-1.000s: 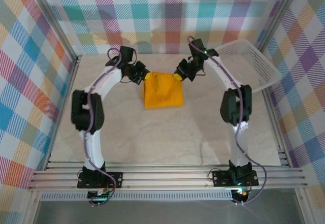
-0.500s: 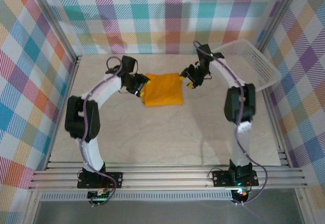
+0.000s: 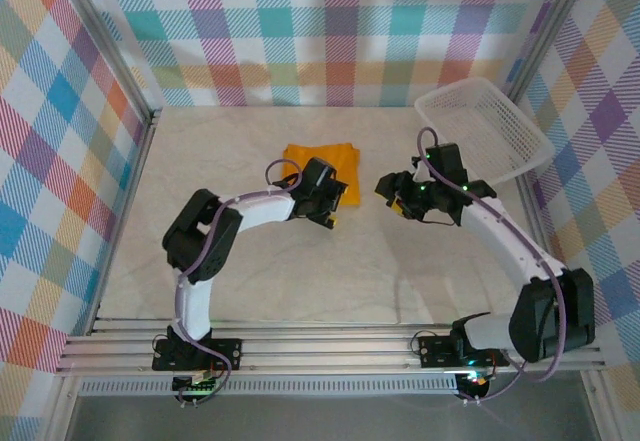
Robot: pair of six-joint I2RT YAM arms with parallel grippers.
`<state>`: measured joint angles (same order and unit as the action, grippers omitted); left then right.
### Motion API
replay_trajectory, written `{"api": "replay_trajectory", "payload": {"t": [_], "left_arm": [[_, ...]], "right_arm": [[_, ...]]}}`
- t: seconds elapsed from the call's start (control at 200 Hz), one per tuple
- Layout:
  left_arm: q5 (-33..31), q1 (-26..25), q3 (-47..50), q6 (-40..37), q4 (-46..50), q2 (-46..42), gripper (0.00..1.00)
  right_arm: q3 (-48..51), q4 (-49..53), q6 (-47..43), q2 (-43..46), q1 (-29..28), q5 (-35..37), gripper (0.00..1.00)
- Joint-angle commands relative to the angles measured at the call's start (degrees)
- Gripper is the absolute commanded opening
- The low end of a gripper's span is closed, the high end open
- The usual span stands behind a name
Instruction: Fold and stack the t-shirts
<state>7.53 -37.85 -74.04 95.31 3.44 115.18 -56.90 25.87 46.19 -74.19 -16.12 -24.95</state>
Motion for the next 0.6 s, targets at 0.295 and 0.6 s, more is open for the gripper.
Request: {"api": "replay_trajectory", "payload": {"t": [0.295,0.6], "left_arm": [[-8.96,2.39,-6.92,7.14,-6.48,10.10,0.20],[-1.62,22.24,-1.29,-10.21,0.55,1.75,0.00]], "right_arm": [[2.76,4.06,-1.72,8.97,2.81,-2.90,0.53],[2.41,4.45,-0.70,8.90,3.02,-2.29,0.52]]}}
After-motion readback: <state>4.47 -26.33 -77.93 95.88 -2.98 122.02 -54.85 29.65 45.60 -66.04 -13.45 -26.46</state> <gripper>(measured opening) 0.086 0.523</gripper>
